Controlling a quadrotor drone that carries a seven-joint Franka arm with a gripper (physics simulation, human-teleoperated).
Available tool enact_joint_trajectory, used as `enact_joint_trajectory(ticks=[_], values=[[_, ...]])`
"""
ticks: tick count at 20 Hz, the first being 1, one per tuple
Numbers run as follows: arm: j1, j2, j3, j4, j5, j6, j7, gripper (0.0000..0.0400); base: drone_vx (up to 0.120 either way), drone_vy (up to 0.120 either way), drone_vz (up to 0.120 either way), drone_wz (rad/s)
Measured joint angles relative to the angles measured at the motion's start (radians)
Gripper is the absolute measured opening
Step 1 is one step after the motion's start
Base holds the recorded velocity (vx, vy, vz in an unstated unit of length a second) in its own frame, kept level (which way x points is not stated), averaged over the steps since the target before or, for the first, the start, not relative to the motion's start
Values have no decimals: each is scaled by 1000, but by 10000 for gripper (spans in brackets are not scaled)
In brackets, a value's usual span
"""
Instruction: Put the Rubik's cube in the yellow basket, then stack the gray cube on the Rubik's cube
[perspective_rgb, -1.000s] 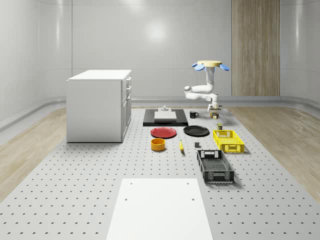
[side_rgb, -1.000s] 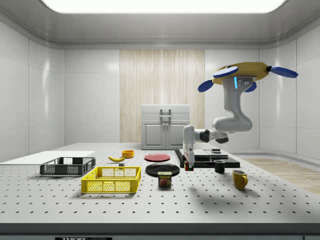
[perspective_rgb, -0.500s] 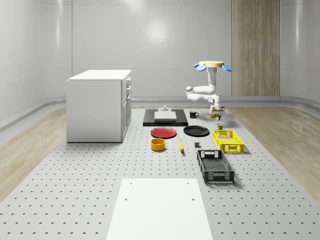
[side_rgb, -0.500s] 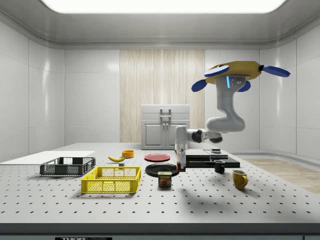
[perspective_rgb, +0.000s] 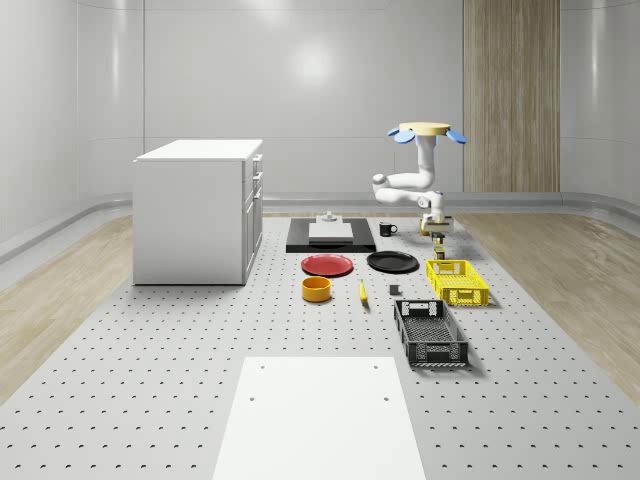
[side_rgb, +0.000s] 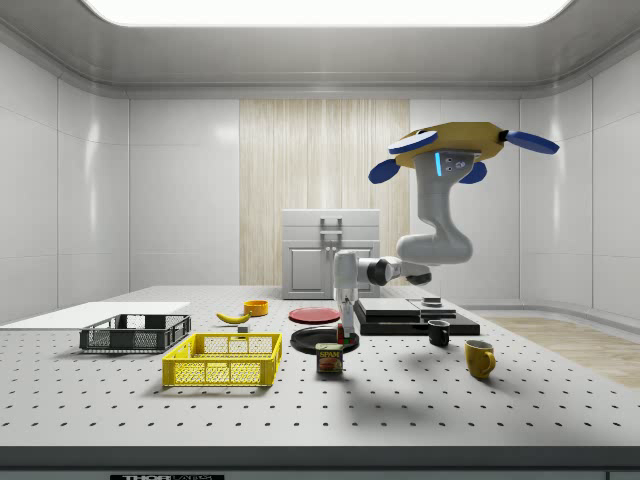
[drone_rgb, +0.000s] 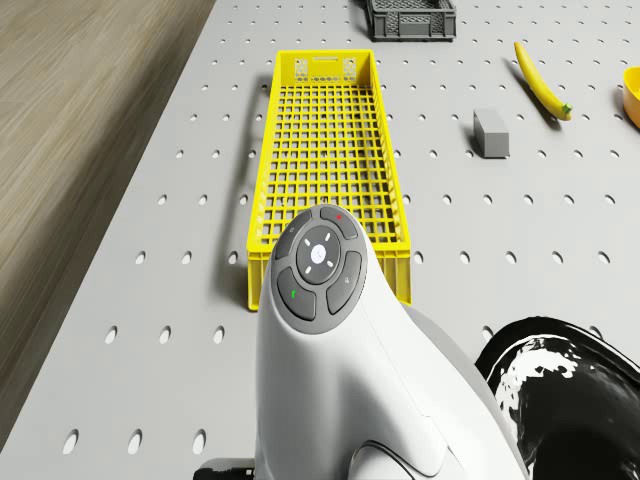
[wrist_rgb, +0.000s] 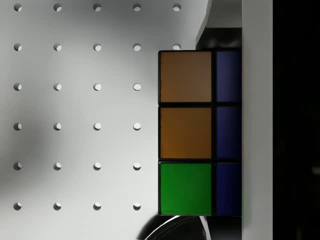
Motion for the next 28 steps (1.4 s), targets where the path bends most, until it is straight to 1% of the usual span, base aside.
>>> enact_joint_trajectory(ticks=[28], values=[[-13,-38,6,3,17,35,11,325,120,0,0,0]])
